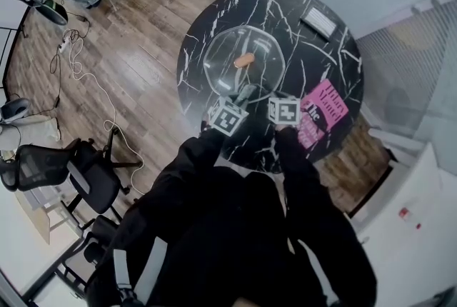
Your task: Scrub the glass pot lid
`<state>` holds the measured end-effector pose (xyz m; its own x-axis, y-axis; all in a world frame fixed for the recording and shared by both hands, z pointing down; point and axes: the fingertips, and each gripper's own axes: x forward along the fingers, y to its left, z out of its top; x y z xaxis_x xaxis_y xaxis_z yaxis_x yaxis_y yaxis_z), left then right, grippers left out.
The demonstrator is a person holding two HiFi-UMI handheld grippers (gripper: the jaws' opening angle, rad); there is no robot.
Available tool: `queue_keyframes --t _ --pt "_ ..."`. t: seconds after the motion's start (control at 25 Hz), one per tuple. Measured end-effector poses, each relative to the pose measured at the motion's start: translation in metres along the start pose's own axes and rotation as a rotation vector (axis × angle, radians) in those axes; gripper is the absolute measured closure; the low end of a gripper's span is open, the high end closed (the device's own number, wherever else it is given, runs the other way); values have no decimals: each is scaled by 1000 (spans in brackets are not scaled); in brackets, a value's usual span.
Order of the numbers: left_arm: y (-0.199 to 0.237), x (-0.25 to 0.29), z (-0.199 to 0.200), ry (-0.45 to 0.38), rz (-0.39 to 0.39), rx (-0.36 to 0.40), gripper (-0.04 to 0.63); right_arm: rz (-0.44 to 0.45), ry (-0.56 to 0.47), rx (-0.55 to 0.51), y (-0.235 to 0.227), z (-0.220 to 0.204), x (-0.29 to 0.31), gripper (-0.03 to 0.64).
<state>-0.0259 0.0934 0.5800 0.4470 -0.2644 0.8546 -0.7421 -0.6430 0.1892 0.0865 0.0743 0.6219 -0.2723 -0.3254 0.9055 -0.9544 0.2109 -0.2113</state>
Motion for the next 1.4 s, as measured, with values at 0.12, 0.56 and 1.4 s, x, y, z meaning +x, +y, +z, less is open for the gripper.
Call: queue_keyframes --t 0.12,0.56,1.4 --pt "0 -12 1 -40 7 -29 529 -5 -88 6 0 13 -21 606" --pt "14 -104 55 -321 45 -146 529 77 -476 -57 57 78 -137 608" --pt "-29 -298 183 -858 140 55 529 64 -992 -198 114 149 -356 608"
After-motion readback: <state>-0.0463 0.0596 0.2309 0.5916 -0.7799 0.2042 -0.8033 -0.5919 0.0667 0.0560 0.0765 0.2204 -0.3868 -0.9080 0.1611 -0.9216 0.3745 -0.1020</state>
